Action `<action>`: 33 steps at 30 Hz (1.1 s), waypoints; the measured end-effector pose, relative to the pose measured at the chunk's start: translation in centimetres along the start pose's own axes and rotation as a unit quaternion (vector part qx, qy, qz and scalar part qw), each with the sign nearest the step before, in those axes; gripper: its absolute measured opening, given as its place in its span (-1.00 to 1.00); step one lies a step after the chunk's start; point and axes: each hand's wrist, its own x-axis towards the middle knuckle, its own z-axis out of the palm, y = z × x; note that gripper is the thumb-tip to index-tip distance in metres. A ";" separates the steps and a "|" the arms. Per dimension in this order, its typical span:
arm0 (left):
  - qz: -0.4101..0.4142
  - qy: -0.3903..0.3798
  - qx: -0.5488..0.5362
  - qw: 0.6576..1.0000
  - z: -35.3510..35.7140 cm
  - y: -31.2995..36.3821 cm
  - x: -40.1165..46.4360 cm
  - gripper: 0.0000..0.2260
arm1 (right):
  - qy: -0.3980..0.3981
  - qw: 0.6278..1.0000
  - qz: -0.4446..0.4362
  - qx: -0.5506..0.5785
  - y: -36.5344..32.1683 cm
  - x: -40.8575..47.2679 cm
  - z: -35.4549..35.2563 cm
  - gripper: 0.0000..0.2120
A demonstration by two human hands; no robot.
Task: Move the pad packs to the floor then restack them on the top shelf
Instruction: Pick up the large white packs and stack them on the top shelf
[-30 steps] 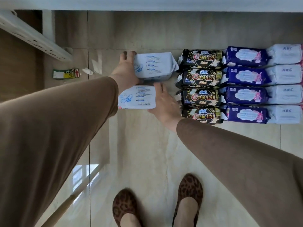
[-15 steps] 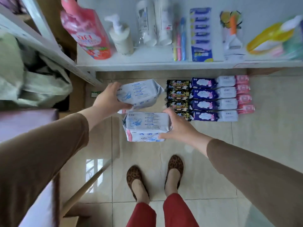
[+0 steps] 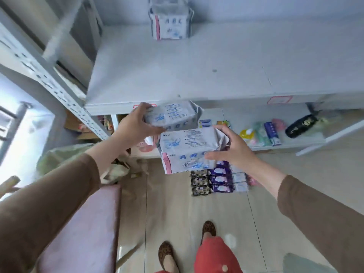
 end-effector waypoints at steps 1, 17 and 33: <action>0.012 0.007 0.001 1.000 -1.2 1.4 0.6 -0.28 | 0.001 1.000 -0.011 0.014 -1.2 0.3 -0.8 -0.31; 0.004 0.091 0.012 0.996 -8.9 8.3 22.5 -0.27 | -0.043 0.995 -0.041 0.080 -6.5 17.8 -12.7 -0.42; 0.032 0.001 -0.058 0.998 -10.5 4.8 39.6 -0.34 | -0.010 0.994 0.005 0.113 -7.4 31.0 -9.0 -0.40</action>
